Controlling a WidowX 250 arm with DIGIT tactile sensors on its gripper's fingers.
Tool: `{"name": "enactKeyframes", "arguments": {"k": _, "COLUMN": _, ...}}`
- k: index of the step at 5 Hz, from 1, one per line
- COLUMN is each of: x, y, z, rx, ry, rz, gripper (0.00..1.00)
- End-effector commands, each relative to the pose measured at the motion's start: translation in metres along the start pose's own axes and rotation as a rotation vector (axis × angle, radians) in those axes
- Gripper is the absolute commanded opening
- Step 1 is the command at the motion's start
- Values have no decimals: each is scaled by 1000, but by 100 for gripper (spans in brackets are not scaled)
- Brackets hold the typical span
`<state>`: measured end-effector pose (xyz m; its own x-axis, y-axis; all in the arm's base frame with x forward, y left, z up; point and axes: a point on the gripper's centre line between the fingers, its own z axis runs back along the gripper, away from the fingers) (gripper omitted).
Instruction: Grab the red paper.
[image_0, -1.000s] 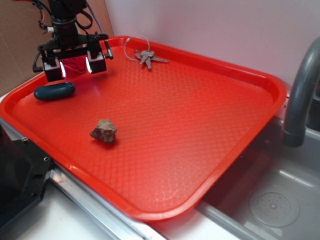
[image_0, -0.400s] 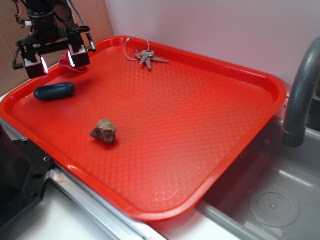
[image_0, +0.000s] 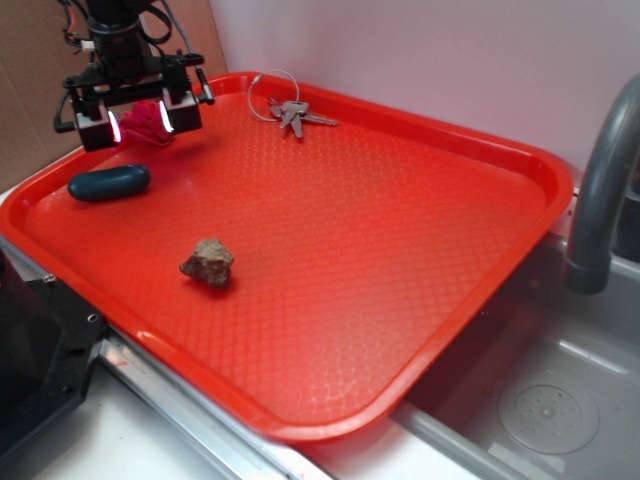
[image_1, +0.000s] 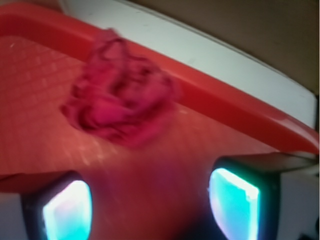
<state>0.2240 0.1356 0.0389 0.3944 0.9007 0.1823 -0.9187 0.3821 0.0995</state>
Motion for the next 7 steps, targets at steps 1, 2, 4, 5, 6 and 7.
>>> {"name": "enactKeyframes", "arguments": {"k": 1, "x": 23, "y": -7, "z": 3, "rx": -24, "ry": -12, "rz": 28, "gripper": 100}}
{"name": "enactKeyframes", "arguments": {"k": 2, "x": 30, "y": -12, "z": 2, "rx": -28, "ry": -13, "rz": 32, "gripper": 100}}
{"name": "enactKeyframes", "arguments": {"k": 4, "x": 44, "y": -10, "z": -1, "rx": -11, "ry": -9, "rz": 52, "gripper": 100}}
{"name": "enactKeyframes", "arguments": {"k": 5, "x": 40, "y": -1, "z": 1, "rx": -14, "ry": -12, "rz": 57, "gripper": 100}}
{"name": "enactKeyframes", "arguments": {"k": 6, "x": 37, "y": 15, "z": 4, "rx": -39, "ry": -8, "rz": 85, "gripper": 100}}
{"name": "enactKeyframes", "arguments": {"k": 7, "x": 43, "y": 20, "z": 6, "rx": -56, "ry": -8, "rz": 110, "gripper": 100}}
